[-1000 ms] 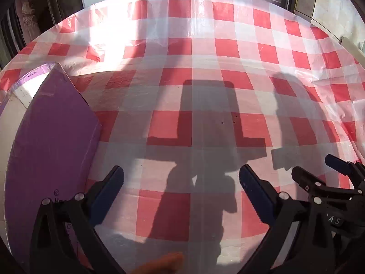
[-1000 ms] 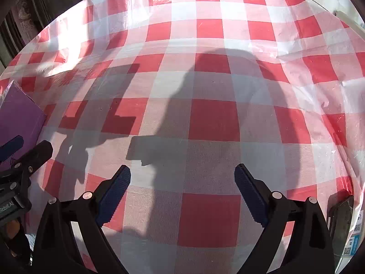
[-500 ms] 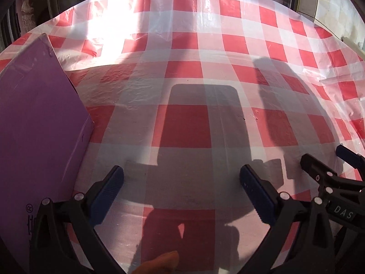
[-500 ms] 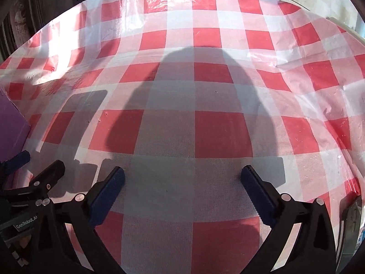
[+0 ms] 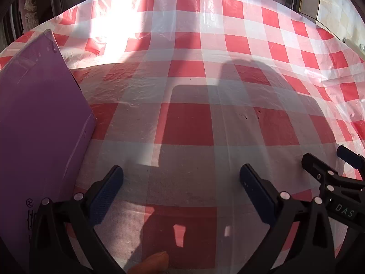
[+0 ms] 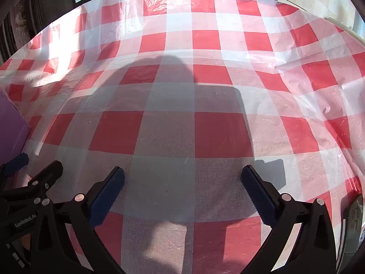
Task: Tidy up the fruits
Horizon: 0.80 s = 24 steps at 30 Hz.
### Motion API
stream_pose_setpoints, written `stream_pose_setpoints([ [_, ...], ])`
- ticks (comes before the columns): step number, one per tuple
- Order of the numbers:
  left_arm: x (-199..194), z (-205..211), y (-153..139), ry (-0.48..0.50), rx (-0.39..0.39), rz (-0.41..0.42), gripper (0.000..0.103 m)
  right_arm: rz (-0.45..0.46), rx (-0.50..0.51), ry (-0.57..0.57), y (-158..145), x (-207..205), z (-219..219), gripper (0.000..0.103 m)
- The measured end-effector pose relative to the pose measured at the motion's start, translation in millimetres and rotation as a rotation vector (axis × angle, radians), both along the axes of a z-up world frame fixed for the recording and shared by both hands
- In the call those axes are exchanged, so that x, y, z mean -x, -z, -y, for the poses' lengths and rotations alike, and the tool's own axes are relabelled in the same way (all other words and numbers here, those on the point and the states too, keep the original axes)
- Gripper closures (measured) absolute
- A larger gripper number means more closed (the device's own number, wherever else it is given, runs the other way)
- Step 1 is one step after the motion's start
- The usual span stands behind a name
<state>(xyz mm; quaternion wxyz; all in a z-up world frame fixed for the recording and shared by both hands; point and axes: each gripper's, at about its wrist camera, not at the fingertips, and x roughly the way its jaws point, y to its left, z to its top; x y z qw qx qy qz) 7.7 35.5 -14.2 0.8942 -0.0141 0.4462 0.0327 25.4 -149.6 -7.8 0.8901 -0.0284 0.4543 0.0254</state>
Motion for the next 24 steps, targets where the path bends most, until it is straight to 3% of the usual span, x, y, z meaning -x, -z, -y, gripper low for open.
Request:
stream_pose_setpoints([
  [24,-0.2,-0.4,-0.6,0.007,-0.005,-0.003,0.001,-0.003,-0.004,0.001,-2.3,-0.7,0.1,0.004],
])
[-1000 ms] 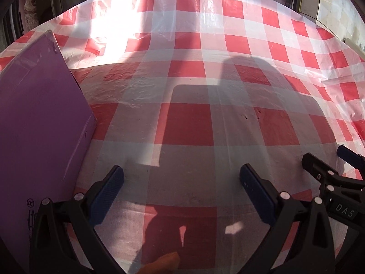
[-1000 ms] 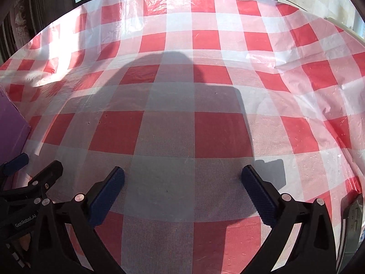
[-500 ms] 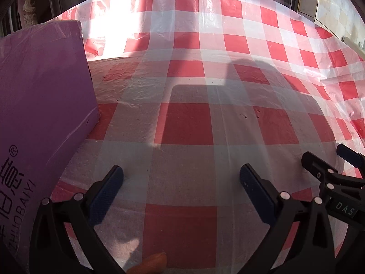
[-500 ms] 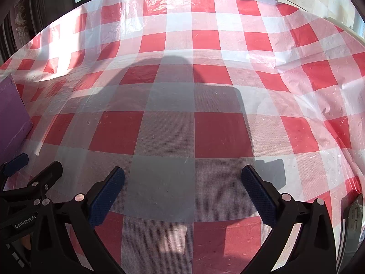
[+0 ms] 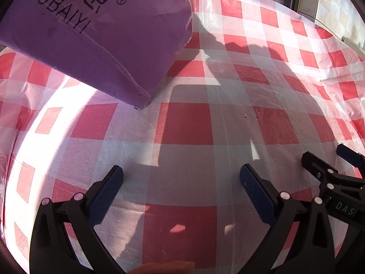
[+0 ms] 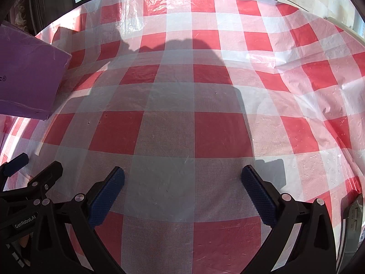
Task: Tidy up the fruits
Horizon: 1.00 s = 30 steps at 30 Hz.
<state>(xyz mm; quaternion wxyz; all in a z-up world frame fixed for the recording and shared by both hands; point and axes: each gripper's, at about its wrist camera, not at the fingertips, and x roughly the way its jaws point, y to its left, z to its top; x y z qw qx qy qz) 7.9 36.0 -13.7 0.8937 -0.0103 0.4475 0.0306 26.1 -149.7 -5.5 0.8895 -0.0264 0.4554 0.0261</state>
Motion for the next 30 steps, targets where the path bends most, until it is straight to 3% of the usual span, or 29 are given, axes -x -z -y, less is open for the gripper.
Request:
stream_pose_setpoints([
  [30,0.7,1.6,0.6,0.003,-0.002,0.0,0.001,-0.001,-0.004,0.004,-1.0,-0.7,2.5,0.004],
])
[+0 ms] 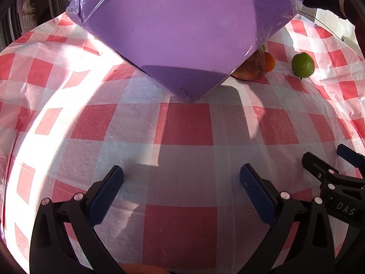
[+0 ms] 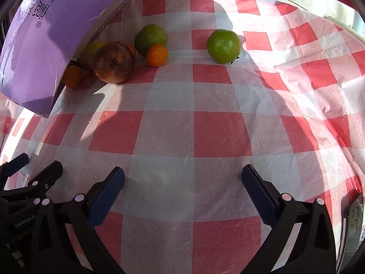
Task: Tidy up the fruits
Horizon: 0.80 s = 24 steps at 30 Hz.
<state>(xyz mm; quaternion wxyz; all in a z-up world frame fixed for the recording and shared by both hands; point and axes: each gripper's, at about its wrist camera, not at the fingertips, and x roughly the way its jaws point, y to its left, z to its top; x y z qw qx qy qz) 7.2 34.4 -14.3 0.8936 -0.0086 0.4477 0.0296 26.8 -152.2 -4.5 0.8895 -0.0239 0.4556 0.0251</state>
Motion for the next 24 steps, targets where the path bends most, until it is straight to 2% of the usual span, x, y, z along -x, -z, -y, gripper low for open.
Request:
stream_pose_setpoints([
  [24,1.3,-0.8,1.6,0.001,0.004,0.003,0.001,0.003,0.004,0.0,1.1,3.5,-3.5,0.004],
])
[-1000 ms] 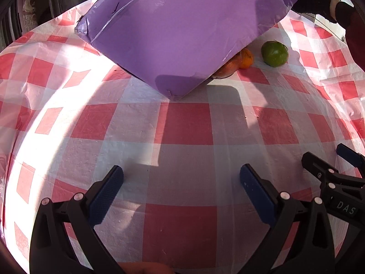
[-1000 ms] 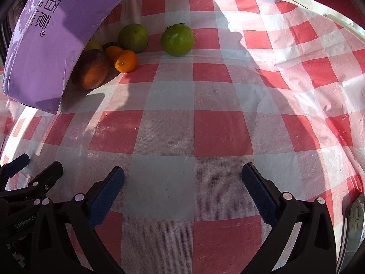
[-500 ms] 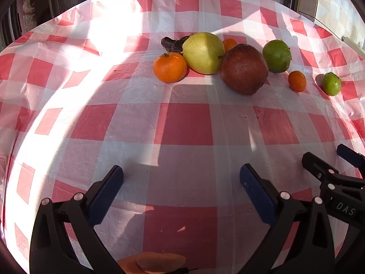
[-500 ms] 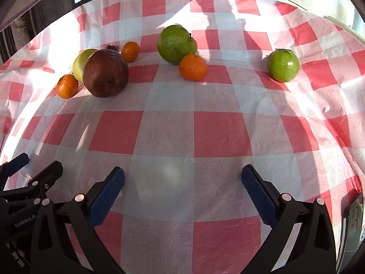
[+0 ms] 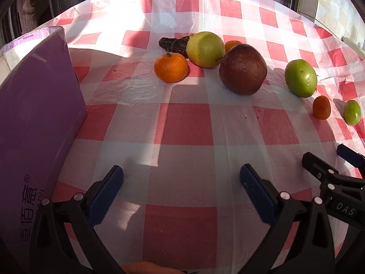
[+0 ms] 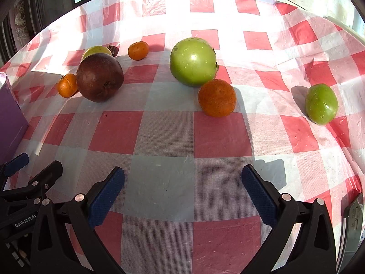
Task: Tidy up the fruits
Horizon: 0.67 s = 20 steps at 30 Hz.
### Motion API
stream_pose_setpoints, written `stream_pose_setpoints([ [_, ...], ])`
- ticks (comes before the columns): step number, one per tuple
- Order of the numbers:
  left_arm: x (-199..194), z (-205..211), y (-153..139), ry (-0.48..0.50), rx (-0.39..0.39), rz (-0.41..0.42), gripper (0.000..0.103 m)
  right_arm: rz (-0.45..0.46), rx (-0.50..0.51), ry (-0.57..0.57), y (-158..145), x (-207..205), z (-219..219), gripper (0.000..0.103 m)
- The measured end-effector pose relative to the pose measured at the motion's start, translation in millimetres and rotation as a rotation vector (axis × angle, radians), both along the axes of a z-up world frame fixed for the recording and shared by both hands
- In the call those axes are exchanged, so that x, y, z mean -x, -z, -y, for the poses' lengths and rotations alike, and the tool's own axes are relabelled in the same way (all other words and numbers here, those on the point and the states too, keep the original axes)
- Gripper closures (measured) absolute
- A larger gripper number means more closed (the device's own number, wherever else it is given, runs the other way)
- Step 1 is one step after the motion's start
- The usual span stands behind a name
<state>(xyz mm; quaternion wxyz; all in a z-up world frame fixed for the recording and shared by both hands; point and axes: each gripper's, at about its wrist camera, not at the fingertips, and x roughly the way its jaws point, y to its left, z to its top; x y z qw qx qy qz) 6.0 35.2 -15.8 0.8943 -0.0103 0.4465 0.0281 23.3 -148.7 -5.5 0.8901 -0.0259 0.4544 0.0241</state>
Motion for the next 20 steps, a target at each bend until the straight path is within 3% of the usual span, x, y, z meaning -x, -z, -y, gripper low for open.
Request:
stream_pose_setpoints([
  [20,-2.1,-0.7,-1.2,0.001,-0.004,-0.001,0.001,0.0,-0.001,0.0,0.6,0.7,0.3,0.004],
])
